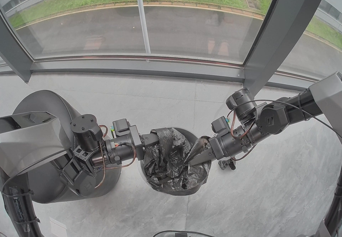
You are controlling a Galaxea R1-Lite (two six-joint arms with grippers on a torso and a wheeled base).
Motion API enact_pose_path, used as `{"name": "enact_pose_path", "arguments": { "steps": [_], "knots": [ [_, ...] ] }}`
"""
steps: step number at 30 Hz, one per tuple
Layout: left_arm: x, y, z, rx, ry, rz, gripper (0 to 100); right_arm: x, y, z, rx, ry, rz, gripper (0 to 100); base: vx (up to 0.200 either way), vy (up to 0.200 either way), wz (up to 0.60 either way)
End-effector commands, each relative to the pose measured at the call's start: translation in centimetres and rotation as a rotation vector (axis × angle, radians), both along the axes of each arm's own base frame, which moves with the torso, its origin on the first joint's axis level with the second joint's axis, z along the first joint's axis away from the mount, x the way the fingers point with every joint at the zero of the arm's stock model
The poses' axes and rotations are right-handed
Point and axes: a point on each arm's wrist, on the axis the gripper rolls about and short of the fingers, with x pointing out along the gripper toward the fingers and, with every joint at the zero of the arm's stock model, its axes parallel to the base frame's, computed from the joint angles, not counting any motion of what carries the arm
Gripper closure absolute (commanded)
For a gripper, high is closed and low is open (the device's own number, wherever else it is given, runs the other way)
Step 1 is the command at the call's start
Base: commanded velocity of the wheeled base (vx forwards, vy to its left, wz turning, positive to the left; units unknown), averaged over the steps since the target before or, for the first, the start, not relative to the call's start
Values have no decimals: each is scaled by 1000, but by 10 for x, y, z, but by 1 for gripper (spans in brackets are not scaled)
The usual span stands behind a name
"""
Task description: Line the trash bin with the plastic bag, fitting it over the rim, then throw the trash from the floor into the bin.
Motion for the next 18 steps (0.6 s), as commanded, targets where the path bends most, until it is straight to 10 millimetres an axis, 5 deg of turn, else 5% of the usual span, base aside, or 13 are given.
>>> {"name": "enact_pose_path", "arguments": {
  "steps": [1, 18],
  "knots": [
    [19, 19, -4, -5, -9, 69, 100, 9, 3, -1, 31, -12, -45, 100, 0, 0, 0],
    [27, 39, -7, -3, 0, 135, 100, 18, 5, 0, 48, -104, -106, 100, 0, 0, 0]
  ]
}}
